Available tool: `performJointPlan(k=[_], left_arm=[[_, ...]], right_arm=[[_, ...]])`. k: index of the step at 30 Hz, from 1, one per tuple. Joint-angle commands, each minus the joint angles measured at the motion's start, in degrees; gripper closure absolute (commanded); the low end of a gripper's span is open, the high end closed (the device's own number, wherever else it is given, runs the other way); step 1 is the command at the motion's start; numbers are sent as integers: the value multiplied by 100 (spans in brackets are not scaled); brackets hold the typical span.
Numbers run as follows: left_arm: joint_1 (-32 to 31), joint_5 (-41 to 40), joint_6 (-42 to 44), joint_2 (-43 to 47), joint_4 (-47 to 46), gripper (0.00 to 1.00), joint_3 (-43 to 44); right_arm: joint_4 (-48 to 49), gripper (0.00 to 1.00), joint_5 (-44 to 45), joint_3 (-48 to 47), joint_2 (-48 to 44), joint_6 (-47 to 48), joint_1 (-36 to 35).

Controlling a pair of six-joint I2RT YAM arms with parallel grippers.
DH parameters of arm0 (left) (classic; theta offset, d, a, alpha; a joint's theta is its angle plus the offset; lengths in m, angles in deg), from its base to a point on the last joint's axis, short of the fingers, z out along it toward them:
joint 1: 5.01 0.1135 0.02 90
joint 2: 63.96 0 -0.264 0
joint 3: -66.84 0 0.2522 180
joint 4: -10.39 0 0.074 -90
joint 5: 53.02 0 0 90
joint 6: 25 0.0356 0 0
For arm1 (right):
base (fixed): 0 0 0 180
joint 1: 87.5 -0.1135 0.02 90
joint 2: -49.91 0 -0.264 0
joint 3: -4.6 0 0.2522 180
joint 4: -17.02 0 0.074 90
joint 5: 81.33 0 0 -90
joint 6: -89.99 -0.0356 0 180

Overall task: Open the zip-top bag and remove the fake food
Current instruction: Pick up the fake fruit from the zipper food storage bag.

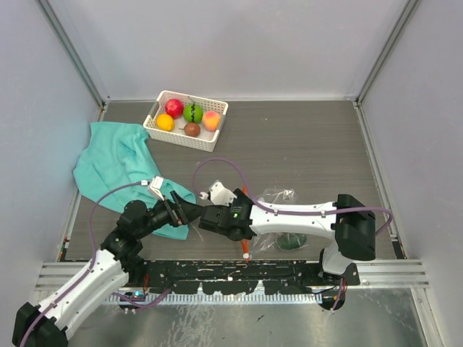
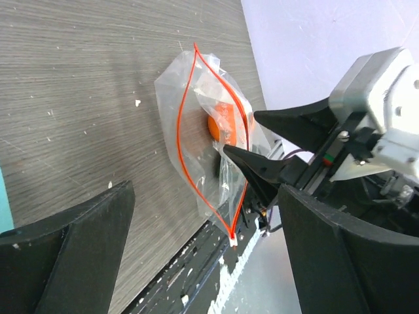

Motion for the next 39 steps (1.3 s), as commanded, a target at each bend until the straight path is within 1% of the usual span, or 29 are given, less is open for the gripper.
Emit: performJointPlan(k=[1,3,4,5,7,8,10,11,16,20,23,27,28,33,39], left_arm=[[-18,319,-651,-384,-1374,11,-108],[-26,448,-779,-653,-1693,12,-99],[-31,504,-845,-849,-1874,14,-90],[-45,552,-894,-997,-2050,18,-76],[-107,596,-973,-1282,-2369,26,-15],[-166,598,-987,-1409,-2465,30,34],[-315,552,-1011,-1667,-2585,41,147],[-389,504,-1023,-1783,-2647,44,195],[-901,221,-1079,-2377,-3270,47,400],[-1467,14,-1029,-3031,-3718,52,684],[-1835,-21,-1004,-3686,-4080,57,986],[-2121,24,-993,-4449,-4502,63,1346],[-2174,28,-985,-4718,-4588,64,1444],[-2471,134,-914,-5503,-4799,65,2026],[-2627,192,-903,-6271,-4844,67,2528]], right_arm=[[-174,43,317,222,-349,-469,-46],[-171,45,313,332,-501,-584,-63],[-166,46,315,393,-561,-635,-67],[-167,50,317,440,-616,-684,-75],[-165,63,320,529,-714,-786,-76],[-162,67,321,571,-757,-831,-76],[-186,70,311,643,-817,-907,-76],[-203,74,304,665,-844,-972,-80],[-208,89,325,807,-1042,-1135,-92],[-94,97,361,905,-1421,-1198,-100],[76,99,378,971,-1802,-1203,-102],[290,99,420,1039,-2309,-1179,-102],[351,99,419,1062,-2435,-1161,-102],[559,99,458,1155,-2924,-1027,-102],[729,99,418,1166,-3130,-855,-102]])
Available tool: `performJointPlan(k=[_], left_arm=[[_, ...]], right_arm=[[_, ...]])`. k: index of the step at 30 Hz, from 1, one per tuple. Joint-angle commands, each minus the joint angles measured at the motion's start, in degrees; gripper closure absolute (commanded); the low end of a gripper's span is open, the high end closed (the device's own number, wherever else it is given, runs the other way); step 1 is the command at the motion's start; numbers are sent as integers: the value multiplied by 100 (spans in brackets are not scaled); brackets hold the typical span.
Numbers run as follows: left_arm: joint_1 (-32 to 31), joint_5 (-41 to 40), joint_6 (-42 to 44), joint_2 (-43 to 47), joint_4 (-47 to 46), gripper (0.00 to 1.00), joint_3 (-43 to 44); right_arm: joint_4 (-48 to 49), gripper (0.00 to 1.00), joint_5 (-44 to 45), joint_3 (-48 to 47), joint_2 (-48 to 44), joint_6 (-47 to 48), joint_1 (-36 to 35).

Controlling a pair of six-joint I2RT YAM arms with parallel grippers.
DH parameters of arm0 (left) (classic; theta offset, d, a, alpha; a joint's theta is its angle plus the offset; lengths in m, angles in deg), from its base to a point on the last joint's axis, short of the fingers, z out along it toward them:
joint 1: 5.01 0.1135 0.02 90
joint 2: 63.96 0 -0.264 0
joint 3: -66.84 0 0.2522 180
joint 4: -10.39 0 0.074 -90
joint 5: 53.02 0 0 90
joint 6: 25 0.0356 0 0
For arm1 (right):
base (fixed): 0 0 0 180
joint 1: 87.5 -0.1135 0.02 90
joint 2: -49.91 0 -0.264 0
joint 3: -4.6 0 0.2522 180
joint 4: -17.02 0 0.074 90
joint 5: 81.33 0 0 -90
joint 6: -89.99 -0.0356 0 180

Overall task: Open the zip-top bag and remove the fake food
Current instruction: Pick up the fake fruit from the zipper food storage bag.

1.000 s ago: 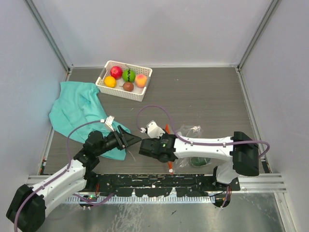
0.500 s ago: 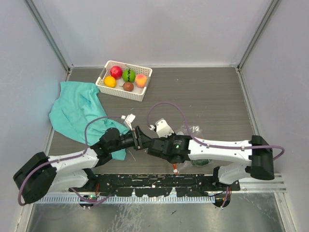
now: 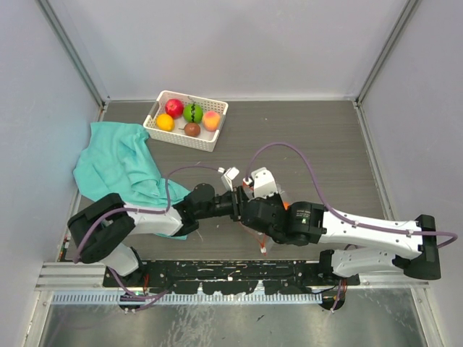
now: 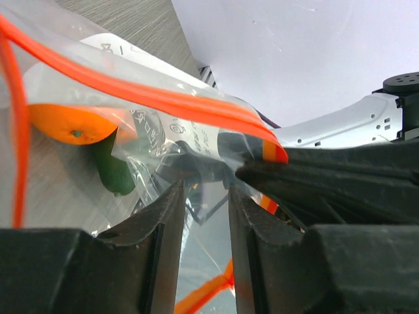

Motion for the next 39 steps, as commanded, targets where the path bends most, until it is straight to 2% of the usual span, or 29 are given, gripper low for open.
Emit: performJointPlan(k=[1,7,19,20,24,27,33,39], left_arm=[[-80,41,112,-384,-477,67,354],[-81,-194,368,-881,-59,65,475],[-81,-90,379,-1775,-359,50,987],[-80,-142,396,-1792,-323,49,978],[-78,-298,467,-1887,-201,42,972],[-78,-264,469,-2029,-207,38,1066],[-76,-190,465,-2269,-242,36,1237],[-78,-150,461,-2339,-306,34,1269]], right_arm=[[390,99,203,10,-203,83,-39],[836,99,146,157,-615,301,-39],[1805,99,-539,342,-834,702,-32],[1895,96,-624,356,-883,732,-31],[2280,70,-1008,527,-1259,830,1],[2498,60,-1273,664,-1642,878,100],[2628,54,-1467,921,-2397,914,542],[2486,56,-2056,1097,-2925,924,1823]])
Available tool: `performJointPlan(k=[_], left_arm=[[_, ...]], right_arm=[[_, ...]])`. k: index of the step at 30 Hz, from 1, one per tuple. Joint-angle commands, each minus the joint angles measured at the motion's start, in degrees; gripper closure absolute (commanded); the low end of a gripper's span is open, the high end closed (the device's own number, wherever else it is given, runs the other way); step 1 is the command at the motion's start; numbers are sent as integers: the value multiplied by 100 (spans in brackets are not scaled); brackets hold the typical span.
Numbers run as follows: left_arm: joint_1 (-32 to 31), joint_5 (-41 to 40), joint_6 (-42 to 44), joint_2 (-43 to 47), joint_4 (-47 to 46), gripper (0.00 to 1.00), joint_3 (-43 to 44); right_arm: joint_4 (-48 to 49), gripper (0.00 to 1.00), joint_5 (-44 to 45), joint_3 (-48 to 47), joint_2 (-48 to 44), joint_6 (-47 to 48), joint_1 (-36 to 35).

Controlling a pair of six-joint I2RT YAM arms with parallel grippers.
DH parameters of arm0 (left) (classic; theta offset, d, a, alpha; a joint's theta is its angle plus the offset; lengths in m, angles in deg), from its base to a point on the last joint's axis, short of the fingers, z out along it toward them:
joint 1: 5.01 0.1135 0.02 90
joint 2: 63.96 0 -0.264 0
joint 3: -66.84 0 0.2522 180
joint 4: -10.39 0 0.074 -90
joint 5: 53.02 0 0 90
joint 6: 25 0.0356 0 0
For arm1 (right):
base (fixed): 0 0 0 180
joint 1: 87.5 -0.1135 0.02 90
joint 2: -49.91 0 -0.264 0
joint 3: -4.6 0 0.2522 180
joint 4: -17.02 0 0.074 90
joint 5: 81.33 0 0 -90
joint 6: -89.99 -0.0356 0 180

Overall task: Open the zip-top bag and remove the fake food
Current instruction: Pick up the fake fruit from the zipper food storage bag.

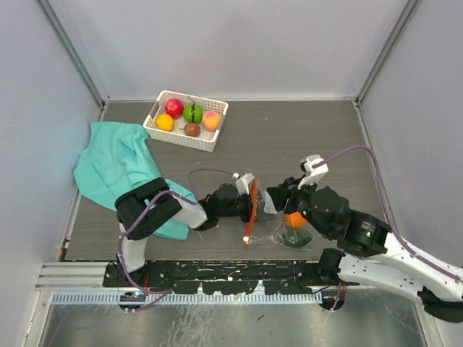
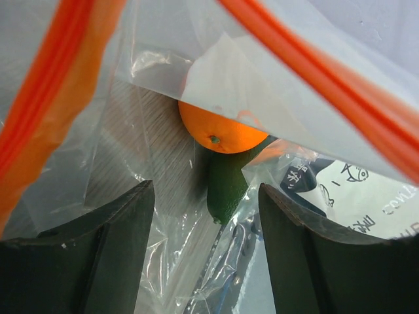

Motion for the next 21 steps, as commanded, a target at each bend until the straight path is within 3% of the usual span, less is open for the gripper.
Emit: performJointPlan(k=[1,14,21], left_arm=[[-12,37,133,-23,-322,34,174],[22,98,83,-68,-479,33,141],[46,94,86,-69,-515,33,114]], right_arm=[[79,57,-429,50,-236,23,918],[-493,68,-1598,542,113,-408,3628],[-758,89,-2125,1009,148,-876,4436]])
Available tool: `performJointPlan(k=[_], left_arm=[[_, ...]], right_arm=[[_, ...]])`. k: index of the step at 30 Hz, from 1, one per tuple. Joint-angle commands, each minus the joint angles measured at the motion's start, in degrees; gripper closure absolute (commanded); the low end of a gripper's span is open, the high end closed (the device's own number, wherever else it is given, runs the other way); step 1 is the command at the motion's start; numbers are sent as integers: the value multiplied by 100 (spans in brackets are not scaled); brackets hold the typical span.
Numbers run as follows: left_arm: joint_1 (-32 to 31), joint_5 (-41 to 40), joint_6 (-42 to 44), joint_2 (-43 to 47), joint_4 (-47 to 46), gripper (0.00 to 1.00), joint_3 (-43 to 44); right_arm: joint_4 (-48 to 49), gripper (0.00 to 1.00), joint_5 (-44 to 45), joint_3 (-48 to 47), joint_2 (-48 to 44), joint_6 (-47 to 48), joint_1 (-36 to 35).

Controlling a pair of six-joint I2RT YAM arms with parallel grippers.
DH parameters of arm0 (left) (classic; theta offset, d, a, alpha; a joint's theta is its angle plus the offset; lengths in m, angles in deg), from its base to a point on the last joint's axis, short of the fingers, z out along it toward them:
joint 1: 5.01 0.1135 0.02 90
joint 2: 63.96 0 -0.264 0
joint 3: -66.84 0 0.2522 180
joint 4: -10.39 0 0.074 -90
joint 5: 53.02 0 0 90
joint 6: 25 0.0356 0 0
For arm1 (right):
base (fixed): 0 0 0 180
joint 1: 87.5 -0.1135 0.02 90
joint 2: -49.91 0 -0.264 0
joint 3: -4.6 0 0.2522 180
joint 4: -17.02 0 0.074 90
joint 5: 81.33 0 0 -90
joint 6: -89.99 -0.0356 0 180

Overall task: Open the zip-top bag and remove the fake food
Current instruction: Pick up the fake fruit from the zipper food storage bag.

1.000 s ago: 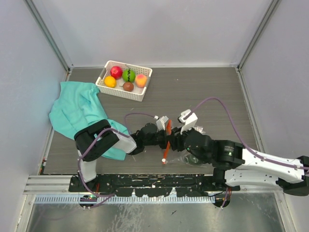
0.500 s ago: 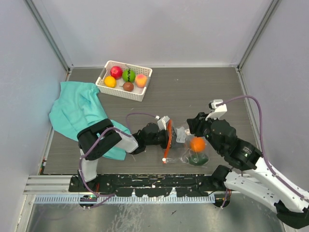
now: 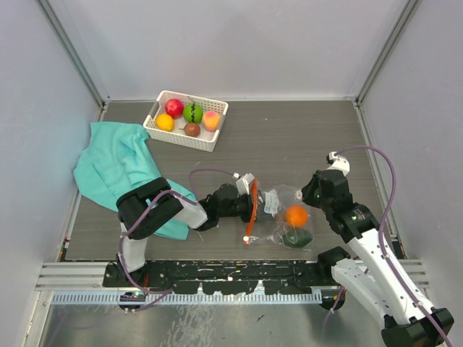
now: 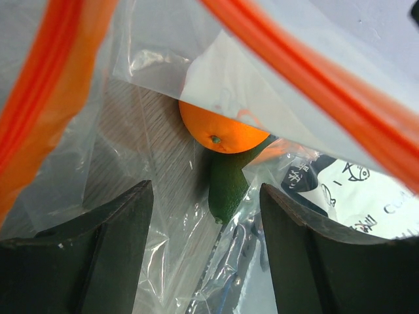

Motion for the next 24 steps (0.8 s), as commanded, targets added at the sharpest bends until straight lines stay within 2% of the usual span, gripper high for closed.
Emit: performJointPlan(k=[1,7,16,24], left_arm=[[43,72,91,-1,-411,33,90],[43,70,90,-9,-412,33,90],[46,36,97,6,-391,33,118],[54,55,108,-2,-369,33,138]], right_arm=[[-105,90,-387,188,-3,-440,210],[-268,91,-364,452,-90,-924,251],[-897,90,583,704,-296,-1986,253],[-818,88,582,929,-248,-2318,249]])
